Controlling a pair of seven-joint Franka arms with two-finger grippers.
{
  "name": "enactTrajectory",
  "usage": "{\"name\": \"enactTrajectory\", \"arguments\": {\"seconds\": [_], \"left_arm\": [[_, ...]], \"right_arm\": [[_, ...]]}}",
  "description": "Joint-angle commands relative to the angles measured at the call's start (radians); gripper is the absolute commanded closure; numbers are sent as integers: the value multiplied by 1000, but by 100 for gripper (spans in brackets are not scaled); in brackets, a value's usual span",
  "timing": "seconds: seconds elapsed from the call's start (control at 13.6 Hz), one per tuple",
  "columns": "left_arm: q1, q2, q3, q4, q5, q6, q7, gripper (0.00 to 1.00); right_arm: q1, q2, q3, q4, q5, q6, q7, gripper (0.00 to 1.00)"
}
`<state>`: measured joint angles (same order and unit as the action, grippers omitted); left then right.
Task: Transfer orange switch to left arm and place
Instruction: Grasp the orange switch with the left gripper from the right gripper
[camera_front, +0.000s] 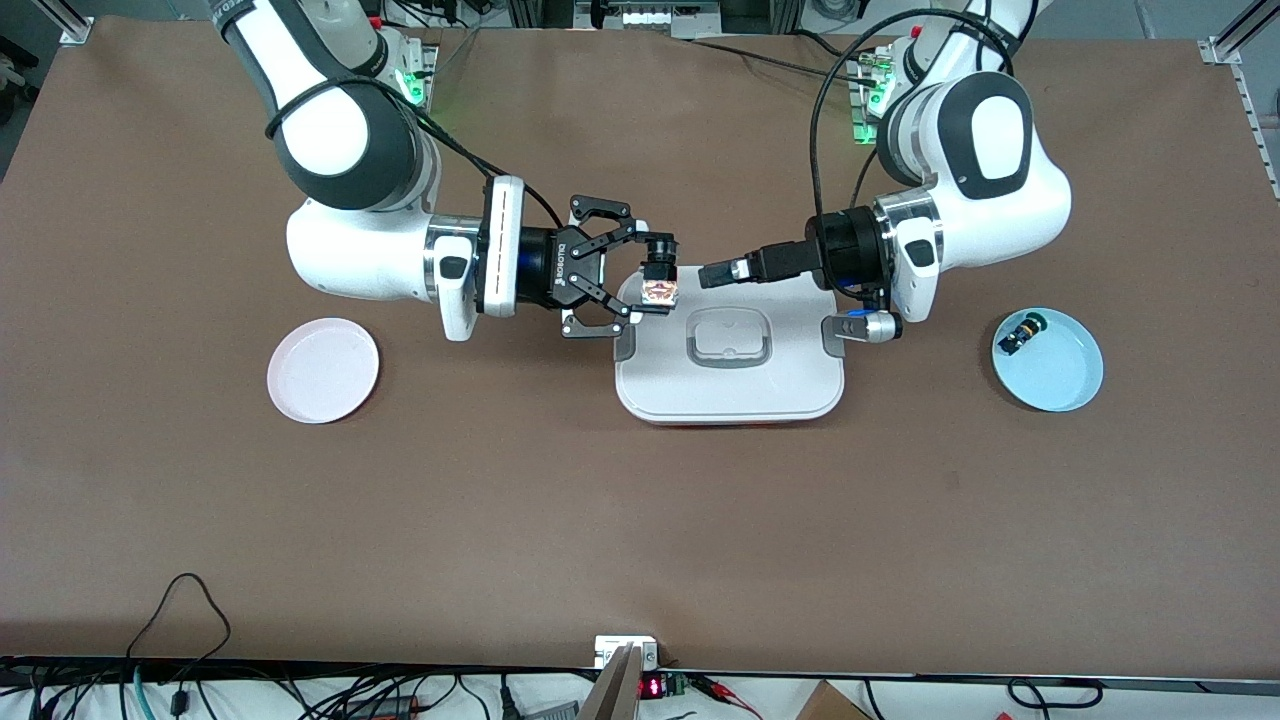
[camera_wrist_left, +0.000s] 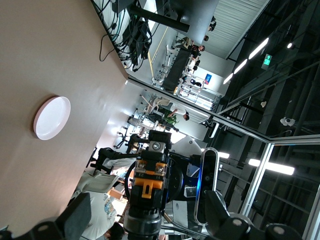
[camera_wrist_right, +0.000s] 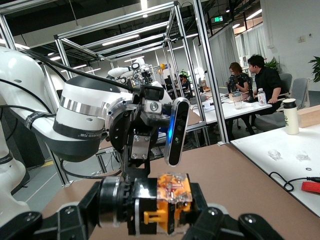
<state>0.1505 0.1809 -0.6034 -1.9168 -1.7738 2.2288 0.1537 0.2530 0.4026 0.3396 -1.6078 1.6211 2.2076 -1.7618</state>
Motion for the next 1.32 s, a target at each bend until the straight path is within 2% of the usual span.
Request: {"name": "enactTrajectory", "arguments": {"seconds": [0.0,0.15,0.29,0.44,0.51,0.66,1.18,1.25], "left_arm": [[-14,-14,-10,-13,-46,37,17,3],[-25,-11,-53,-4,-87,116,18,6],[-32,-3,-59,-1,-131,127,50,11],[-35,-3,-59,-1,-144,130,64,29],[-37,-3,-59,-1,-144,129,81,56],[-39,-3,-59,-2,-142,129,122,94],[-20,-12,-49,-13,-130,127,171,100],[-13,-18,-49,-13,-130,127,172,100]], "right_arm": [[12,21,-2,34,26,14,-18,79],[22,21,-2,40,26,17,-13,79],[34,21,-2,40,26,35,-13,79],[48,21,-2,40,26,53,-7,79],[49,21,-2,40,25,55,-7,79],[51,21,-2,40,25,55,-5,79],[51,21,-2,39,29,55,-8,78],[51,21,-2,34,39,50,-7,57]]}}
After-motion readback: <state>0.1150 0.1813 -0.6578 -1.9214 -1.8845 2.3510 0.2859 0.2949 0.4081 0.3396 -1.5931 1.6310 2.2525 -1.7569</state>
